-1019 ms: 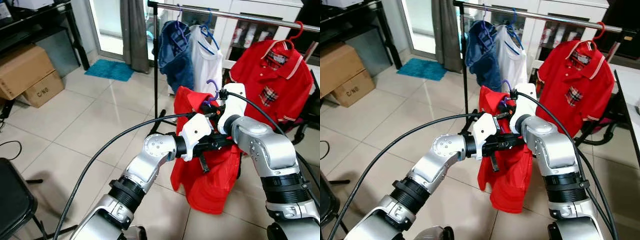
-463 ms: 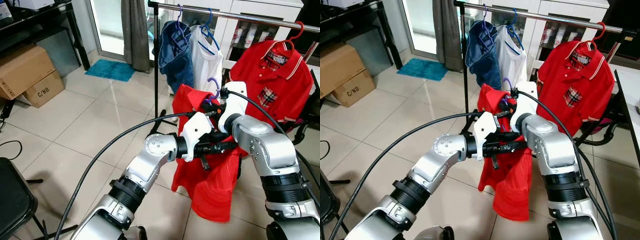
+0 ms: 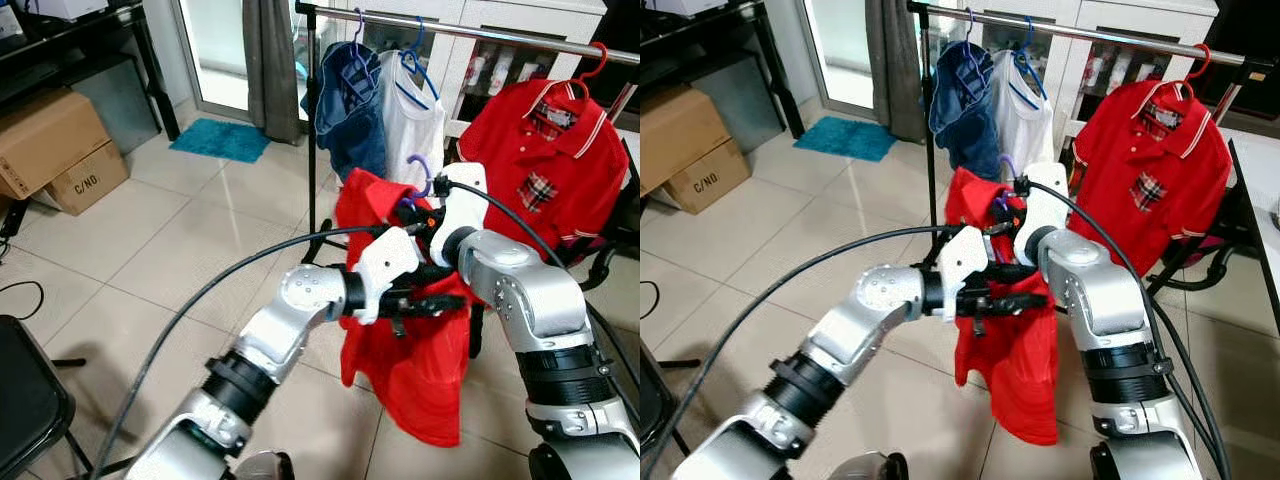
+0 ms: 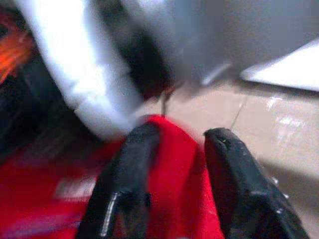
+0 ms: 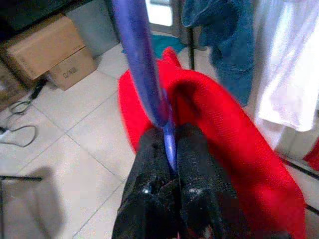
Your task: Hang hanger
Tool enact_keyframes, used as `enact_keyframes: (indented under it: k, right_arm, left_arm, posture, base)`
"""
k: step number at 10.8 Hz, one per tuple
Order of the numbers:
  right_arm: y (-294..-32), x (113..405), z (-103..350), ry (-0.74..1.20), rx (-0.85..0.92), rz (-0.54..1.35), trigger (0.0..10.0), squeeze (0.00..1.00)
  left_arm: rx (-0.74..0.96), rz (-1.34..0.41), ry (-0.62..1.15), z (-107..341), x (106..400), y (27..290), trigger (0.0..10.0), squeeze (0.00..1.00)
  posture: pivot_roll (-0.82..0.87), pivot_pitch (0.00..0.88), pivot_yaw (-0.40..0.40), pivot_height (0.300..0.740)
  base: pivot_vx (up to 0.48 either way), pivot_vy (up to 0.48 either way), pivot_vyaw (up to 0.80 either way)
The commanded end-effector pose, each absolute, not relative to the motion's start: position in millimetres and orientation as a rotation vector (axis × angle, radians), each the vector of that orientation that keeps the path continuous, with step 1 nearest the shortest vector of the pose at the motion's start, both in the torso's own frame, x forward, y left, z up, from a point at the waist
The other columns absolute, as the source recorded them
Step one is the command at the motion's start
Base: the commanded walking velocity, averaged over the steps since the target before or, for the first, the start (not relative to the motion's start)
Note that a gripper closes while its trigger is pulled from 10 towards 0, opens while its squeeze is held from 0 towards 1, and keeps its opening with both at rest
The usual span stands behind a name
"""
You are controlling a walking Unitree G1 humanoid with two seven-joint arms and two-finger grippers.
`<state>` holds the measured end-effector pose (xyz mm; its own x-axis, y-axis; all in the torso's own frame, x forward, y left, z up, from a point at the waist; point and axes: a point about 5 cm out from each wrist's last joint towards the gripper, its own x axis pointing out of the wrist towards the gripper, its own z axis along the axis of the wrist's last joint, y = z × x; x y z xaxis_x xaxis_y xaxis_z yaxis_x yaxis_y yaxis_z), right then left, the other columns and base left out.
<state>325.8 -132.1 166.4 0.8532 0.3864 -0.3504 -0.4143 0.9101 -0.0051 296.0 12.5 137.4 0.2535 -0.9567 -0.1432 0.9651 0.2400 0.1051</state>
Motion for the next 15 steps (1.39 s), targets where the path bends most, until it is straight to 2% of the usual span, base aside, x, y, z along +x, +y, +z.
enact_keyframes:
  k: [1,3,6,8,11,12,15]
  right_arm:
    - [-128,319,157,0.394,-0.068,0.47,10.0,0.0]
    - [-127,319,157,0.393,-0.07,0.475,10.0,0.0]
    - [-131,317,158,0.392,-0.076,0.479,10.0,0.0]
    - [-137,316,157,0.395,-0.086,0.471,10.0,0.0]
    - [-157,308,160,0.357,-0.073,0.477,10.0,0.0]
    - [-167,303,167,0.337,-0.061,0.551,10.0,0.0]
    - [-187,295,184,0.326,-0.147,0.698,10.0,0.0]
  left_arm:
    - [0.231,-1.165,0.061,140,313,49,10.0,1.0]
    - [0.336,-1.168,0.054,137,312,51,10.0,1.0]
    - [0.136,-1.194,-0.002,150,303,52,10.0,1.0]
    - [0.128,-1.244,0.003,148,291,62,10.0,1.0]
    - [0.197,-0.9,-0.011,157,301,139,10.0,1.0]
    - [0.268,-0.812,0.002,160,303,178,10.0,1.0]
    - [0.375,-0.738,0.049,177,302,241,10.0,1.0]
  posture:
    - [-0.06,0.0,0.033,0.74]
    - [-0.06,0.0,0.033,0.74]
    - [-0.06,0.0,0.029,0.74]
    - [-0.06,0.0,0.03,0.74]
    - [-0.04,0.0,0.014,0.74]
    - [-0.03,0.0,0.001,0.74]
    - [-0.02,0.0,-0.009,0.74]
  base:
    - [0.0,0.0,0.0]
    - [0.0,0.0,0.0]
    - [0.0,0.0,0.0]
    - [0.0,0.0,0.0]
    - [0.0,0.0,0.0]
    - [0.0,0.0,0.0]
    - [0.0,0.0,0.0]
